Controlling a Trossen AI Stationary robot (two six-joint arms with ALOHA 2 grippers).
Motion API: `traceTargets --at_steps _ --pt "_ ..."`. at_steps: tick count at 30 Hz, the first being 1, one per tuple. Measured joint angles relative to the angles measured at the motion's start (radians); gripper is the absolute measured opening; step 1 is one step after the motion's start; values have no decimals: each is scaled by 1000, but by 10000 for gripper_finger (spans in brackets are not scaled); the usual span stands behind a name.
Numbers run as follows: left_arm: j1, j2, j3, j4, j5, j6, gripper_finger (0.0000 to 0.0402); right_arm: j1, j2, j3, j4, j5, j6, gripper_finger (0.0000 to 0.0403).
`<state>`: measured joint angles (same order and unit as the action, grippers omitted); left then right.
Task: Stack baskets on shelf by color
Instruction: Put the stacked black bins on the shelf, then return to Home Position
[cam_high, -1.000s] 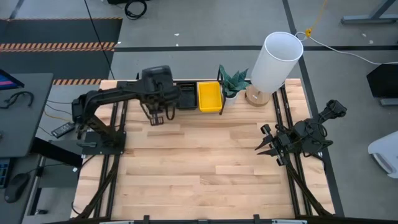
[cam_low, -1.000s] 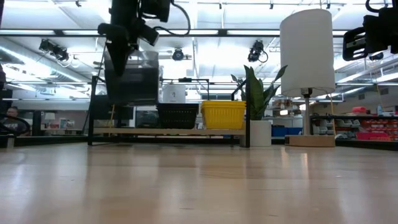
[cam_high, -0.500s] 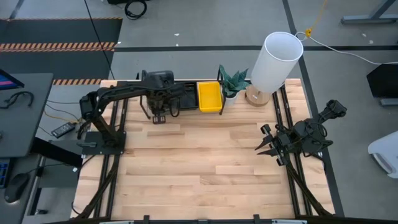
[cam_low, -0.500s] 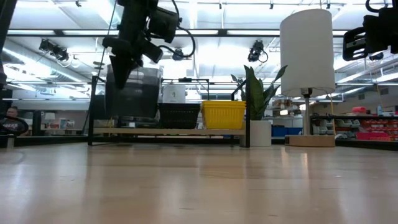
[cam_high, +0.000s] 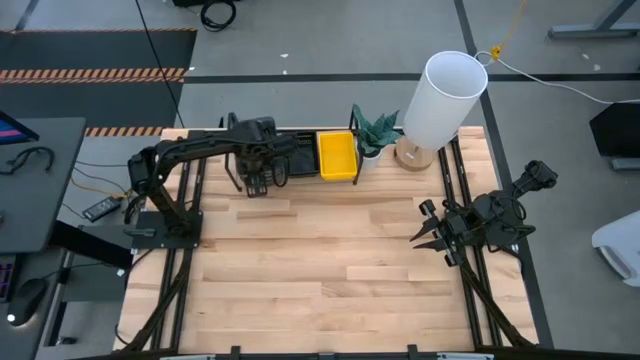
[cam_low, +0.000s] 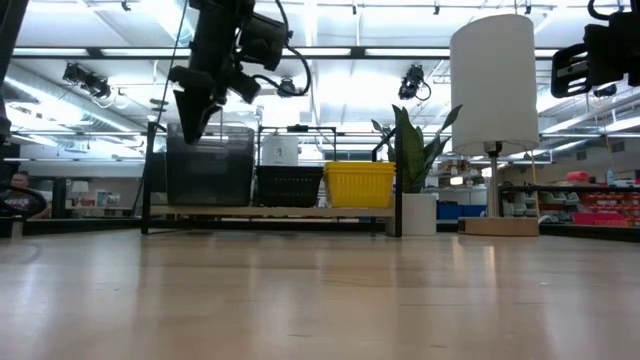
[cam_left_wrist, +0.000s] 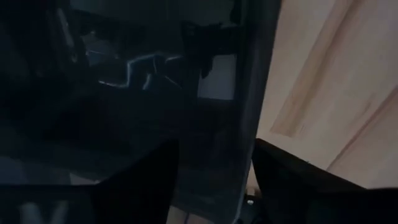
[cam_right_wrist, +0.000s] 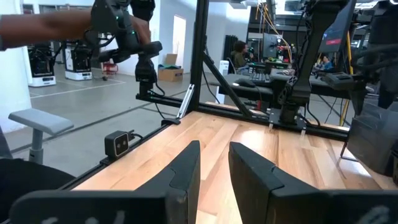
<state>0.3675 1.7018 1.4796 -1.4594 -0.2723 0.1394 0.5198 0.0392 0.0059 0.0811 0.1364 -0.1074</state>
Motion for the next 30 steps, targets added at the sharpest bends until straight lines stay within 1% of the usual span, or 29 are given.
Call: traceTargets --at_steps 4,8,11,16,19,23,26,30 --pt "0 -28 0 2 -7 -9 214 0 0 0 0 0 0 90" --pt "0 -82 0 50 -42 25 194 0 0 0 0 0 0 90" --pt "0 -142 0 181 -26 64 176 0 0 0 0 0 0 90" --pt "3 -245 0 437 75 115 152 0 0 0 0 0 0 90" --pt "1 -291 0 506 99 139 141 0 0 0 0 0 0 90" --pt "-2 -339 0 542 101 147 130 0 0 0 0 0 0 90" --pt "-12 -392 -58 616 104 135 124 0 0 0 0 0 0 90" --pt "-38 -487 -236 814 108 133 119 0 0 0 -1 0 0 90"
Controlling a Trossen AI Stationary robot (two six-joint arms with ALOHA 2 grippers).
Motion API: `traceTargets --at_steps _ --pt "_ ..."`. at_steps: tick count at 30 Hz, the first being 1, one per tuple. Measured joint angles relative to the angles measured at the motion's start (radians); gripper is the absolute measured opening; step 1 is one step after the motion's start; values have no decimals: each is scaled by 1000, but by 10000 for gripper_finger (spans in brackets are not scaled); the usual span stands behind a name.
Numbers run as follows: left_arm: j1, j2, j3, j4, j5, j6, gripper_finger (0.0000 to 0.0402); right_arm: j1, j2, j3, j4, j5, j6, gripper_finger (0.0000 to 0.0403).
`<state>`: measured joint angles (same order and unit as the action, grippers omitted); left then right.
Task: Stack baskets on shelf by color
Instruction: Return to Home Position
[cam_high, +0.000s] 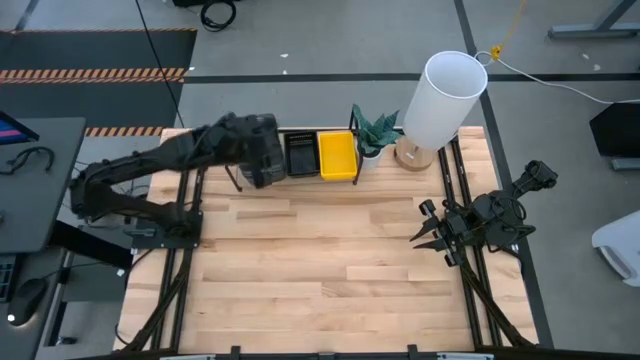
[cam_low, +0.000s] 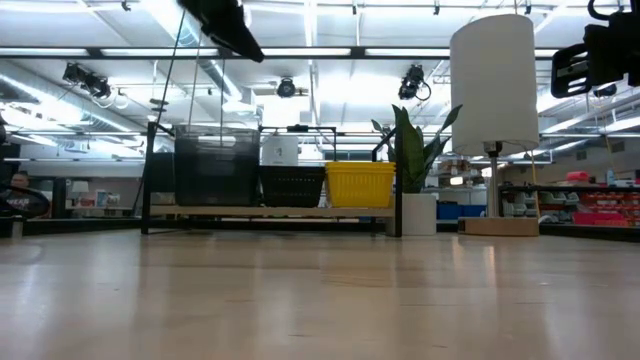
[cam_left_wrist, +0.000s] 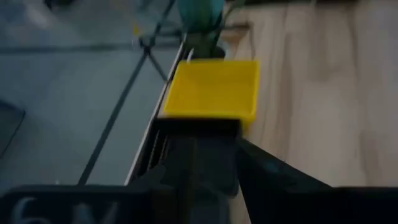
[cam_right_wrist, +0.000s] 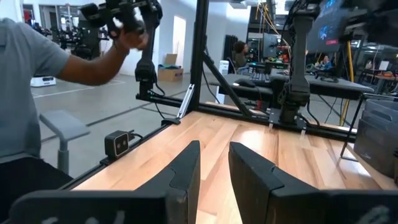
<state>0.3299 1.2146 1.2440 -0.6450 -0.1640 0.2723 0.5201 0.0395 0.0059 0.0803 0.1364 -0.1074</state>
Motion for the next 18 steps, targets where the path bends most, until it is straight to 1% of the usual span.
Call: traceTargets --at_steps 5,10,13,15,18 --pt "-62 -137 -242 303 4 -50 117 0 0 0 1 0 0 90" --pt "-171 -286 -479 635 8 -77 117 0 0 0 0 0 0 90" --pt "-240 -354 -618 831 5 -97 117 0 0 0 1 0 0 90" --pt "-290 -392 -694 903 4 -110 117 0 0 0 0 0 0 90" --pt "-367 -450 -792 967 7 -149 117 0 0 0 0 0 0 90"
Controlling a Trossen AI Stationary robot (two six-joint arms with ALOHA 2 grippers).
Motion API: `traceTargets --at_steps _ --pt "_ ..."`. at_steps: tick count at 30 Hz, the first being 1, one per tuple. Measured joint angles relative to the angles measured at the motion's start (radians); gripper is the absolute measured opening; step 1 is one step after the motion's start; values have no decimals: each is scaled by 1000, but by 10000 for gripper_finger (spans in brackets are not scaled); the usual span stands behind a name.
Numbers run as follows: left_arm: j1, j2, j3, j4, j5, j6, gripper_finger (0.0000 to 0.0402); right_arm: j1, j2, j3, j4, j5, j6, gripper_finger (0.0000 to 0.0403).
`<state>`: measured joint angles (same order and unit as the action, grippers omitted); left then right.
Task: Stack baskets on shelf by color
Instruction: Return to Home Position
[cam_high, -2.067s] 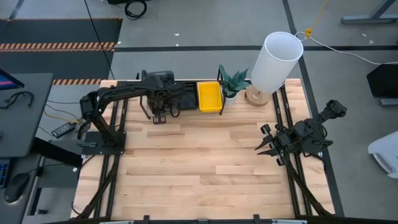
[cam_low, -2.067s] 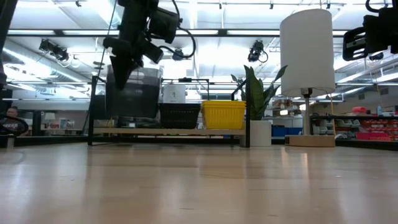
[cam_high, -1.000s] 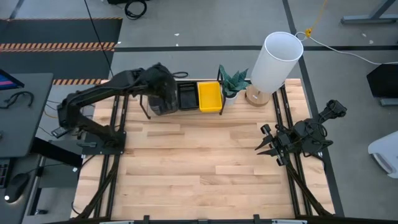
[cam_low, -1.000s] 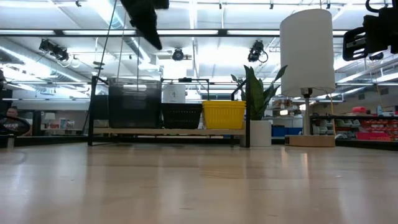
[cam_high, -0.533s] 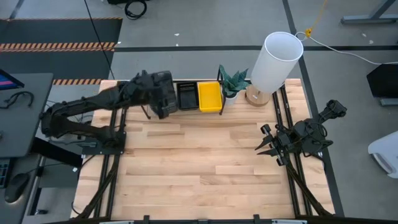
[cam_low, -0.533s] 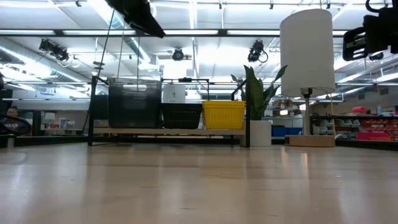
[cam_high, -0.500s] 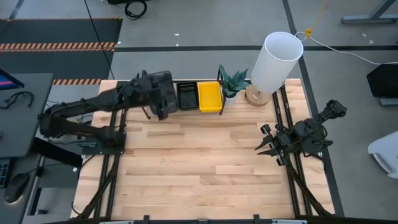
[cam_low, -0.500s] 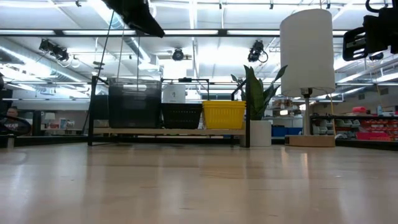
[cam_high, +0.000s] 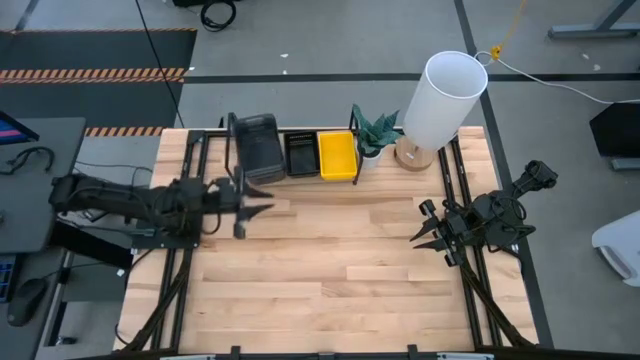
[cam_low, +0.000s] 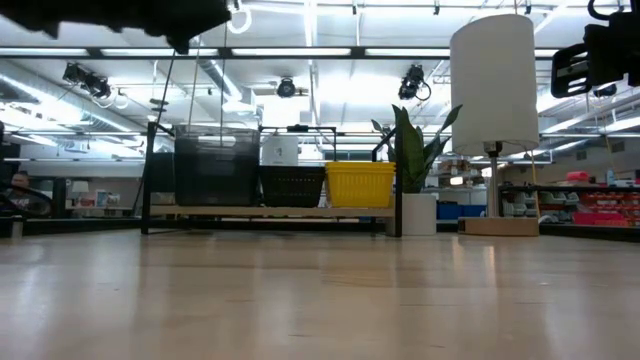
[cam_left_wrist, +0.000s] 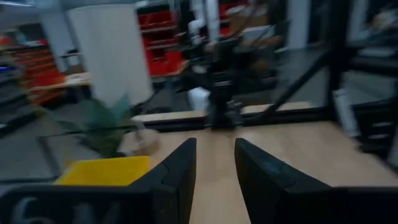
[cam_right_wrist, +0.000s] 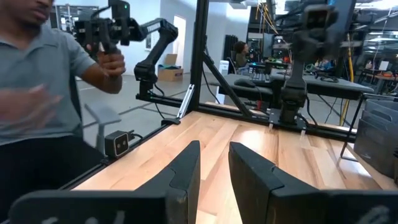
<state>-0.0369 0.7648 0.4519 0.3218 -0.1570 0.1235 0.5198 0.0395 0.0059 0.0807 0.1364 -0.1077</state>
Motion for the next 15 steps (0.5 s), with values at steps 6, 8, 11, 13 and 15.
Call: traceTargets --at_steps 6,8,11,13,15 --pt "-139 -115 -144 49 -2 -56 117 0 0 0 1 0 0 90" --pt "-169 -149 -178 56 -1 -61 117 0 0 0 0 0 0 90" --pt "-209 -195 -226 62 -3 -62 116 0 0 0 0 0 0 90" --pt "-232 -230 -262 69 -2 -61 116 0 0 0 1 0 0 90" --pt "-253 -270 -304 88 -3 -62 116 0 0 0 1 0 0 90"
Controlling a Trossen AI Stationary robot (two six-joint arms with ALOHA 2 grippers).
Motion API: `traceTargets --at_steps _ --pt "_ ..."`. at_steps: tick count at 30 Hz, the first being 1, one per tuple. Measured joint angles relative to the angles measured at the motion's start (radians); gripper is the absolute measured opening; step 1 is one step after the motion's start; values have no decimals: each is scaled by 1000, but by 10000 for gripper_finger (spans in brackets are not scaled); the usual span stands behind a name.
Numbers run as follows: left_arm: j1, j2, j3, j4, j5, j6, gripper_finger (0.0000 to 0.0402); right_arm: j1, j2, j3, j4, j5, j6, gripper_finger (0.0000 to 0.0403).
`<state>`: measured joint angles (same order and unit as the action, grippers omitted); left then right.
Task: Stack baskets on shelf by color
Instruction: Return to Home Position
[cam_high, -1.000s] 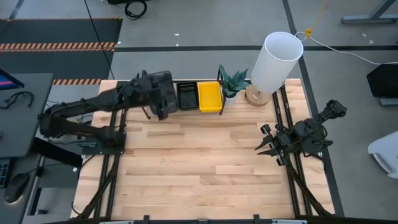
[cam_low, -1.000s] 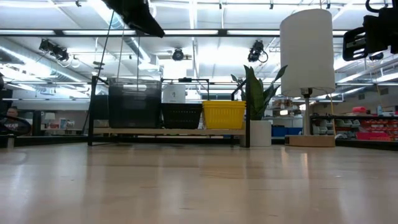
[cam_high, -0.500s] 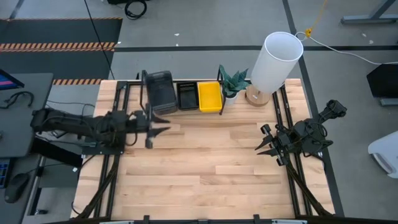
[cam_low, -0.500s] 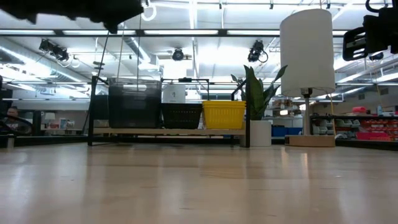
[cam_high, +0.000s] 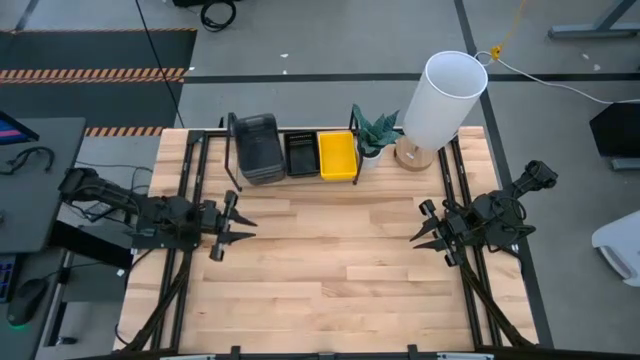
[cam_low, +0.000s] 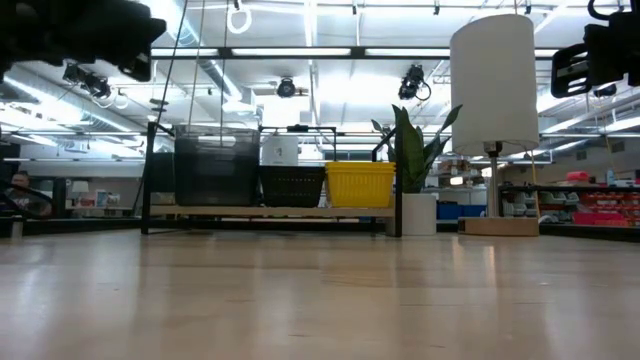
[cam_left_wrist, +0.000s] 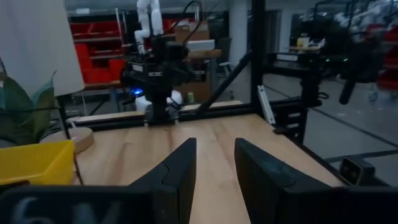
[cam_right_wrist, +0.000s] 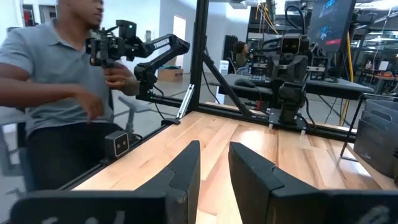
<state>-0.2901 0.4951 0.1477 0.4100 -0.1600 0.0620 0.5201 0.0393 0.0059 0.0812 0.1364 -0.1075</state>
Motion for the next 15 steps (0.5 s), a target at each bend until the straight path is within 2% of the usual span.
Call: traceTargets --at_steps 7,15 --pt "-25 -158 -100 0 11 -27 116 0 0 0 0 0 0 90" --pt "-26 -312 -110 -126 121 -116 116 0 0 0 0 0 0 90"
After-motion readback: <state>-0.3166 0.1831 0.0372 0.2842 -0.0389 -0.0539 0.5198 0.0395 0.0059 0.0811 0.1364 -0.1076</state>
